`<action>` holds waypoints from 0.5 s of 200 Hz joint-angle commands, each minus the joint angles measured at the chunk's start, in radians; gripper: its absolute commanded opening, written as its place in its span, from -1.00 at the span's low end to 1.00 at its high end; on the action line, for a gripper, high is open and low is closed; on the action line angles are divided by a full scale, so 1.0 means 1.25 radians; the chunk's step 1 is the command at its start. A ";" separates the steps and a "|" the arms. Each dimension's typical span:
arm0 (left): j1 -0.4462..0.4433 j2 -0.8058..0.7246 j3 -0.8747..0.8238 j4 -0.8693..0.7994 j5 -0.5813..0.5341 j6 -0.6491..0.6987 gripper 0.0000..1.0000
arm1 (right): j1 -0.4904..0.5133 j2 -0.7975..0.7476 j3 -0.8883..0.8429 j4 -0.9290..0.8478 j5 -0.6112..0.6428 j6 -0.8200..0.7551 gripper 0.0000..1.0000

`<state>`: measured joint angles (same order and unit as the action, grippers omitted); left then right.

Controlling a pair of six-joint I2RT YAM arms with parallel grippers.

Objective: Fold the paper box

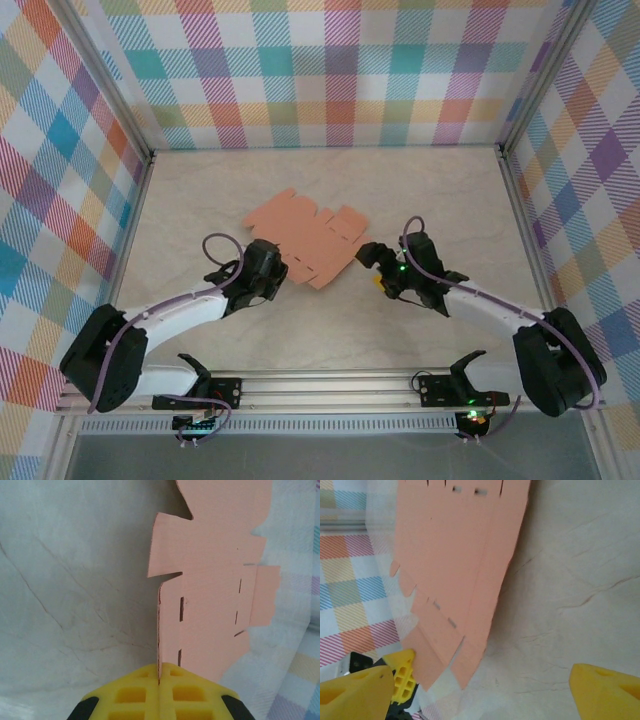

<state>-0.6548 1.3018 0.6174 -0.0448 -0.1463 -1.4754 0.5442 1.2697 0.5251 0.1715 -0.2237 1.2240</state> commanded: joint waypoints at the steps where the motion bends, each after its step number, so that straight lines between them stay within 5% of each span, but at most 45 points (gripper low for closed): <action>1: -0.018 0.026 0.002 0.039 -0.050 -0.164 -1.00 | 0.047 0.066 0.016 0.108 0.017 0.095 0.77; 26: -0.026 0.040 0.019 0.046 -0.028 -0.198 -1.00 | 0.078 0.151 0.034 0.189 -0.007 0.138 0.65; 68: -0.029 0.042 0.034 0.036 -0.002 -0.199 -1.00 | 0.089 0.234 0.059 0.271 -0.028 0.170 0.07; 100: -0.029 0.040 0.029 0.043 0.009 -0.205 -1.00 | 0.089 0.274 0.083 0.284 -0.048 0.170 -0.15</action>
<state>-0.6796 1.3514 0.6308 0.0010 -0.1471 -1.7069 0.6495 1.5795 0.5884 0.4549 -0.2527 1.4166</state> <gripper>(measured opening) 0.040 0.440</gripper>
